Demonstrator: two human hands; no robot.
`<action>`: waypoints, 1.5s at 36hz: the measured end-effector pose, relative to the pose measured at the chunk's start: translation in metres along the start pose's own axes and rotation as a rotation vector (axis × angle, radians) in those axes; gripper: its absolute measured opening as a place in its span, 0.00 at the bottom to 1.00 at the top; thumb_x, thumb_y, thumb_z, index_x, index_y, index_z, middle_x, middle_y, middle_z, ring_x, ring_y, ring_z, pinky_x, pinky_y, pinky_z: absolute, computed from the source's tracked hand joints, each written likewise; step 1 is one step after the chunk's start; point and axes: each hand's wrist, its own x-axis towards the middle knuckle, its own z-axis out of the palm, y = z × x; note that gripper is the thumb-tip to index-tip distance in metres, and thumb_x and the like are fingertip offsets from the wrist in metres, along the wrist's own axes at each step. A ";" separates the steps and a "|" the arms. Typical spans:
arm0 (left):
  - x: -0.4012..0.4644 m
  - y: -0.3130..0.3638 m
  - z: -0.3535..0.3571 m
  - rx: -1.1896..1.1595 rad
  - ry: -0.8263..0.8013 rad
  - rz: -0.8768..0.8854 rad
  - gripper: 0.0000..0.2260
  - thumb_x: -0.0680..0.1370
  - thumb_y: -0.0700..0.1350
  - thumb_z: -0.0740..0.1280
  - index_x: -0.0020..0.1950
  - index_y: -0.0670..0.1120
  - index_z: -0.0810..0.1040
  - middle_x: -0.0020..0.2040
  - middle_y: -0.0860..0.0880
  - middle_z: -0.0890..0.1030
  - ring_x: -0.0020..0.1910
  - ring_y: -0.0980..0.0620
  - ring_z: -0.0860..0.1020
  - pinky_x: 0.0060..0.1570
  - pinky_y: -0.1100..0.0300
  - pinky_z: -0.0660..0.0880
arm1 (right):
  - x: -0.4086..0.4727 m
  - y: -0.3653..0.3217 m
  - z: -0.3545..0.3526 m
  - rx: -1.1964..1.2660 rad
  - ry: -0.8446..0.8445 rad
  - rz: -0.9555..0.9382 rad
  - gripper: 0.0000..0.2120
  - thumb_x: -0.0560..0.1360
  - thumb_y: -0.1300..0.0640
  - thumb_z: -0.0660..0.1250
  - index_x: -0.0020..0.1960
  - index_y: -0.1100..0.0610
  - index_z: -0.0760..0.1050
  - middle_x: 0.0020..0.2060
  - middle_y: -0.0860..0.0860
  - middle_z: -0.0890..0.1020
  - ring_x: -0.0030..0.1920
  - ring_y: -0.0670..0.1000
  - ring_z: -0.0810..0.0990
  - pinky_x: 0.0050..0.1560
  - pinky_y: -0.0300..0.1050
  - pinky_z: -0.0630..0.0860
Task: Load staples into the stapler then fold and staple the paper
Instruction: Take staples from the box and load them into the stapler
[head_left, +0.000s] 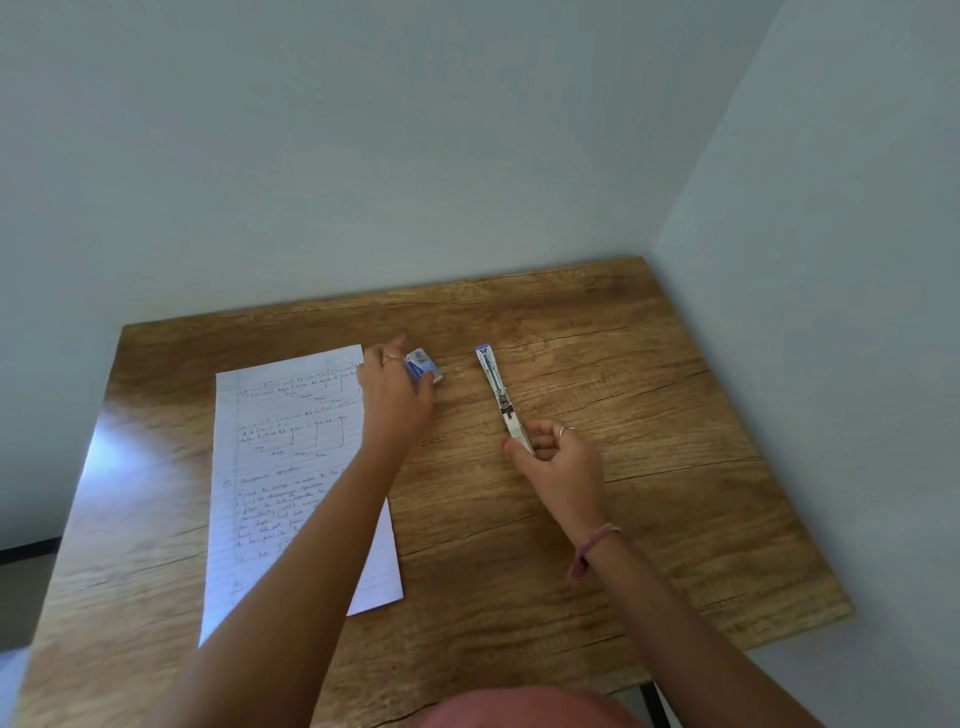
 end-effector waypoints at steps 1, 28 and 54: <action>0.004 -0.003 -0.002 0.037 -0.034 -0.014 0.29 0.77 0.44 0.68 0.75 0.41 0.61 0.71 0.40 0.63 0.69 0.41 0.62 0.67 0.47 0.64 | 0.000 -0.001 -0.001 -0.016 -0.007 -0.003 0.16 0.69 0.49 0.76 0.53 0.54 0.79 0.39 0.44 0.83 0.37 0.40 0.82 0.35 0.32 0.78; -0.049 0.015 -0.028 -0.479 -0.228 0.019 0.28 0.60 0.50 0.81 0.54 0.53 0.71 0.54 0.47 0.81 0.41 0.59 0.84 0.38 0.67 0.79 | 0.004 -0.058 -0.006 0.175 -0.263 -0.031 0.07 0.75 0.55 0.71 0.52 0.53 0.80 0.43 0.49 0.86 0.44 0.47 0.85 0.43 0.43 0.82; -0.084 0.001 -0.053 -1.021 -0.306 -0.267 0.14 0.71 0.41 0.73 0.53 0.40 0.75 0.45 0.46 0.86 0.46 0.51 0.84 0.43 0.62 0.80 | -0.020 -0.063 -0.008 0.556 -0.450 0.179 0.07 0.76 0.63 0.69 0.54 0.61 0.79 0.46 0.56 0.86 0.46 0.54 0.86 0.41 0.41 0.82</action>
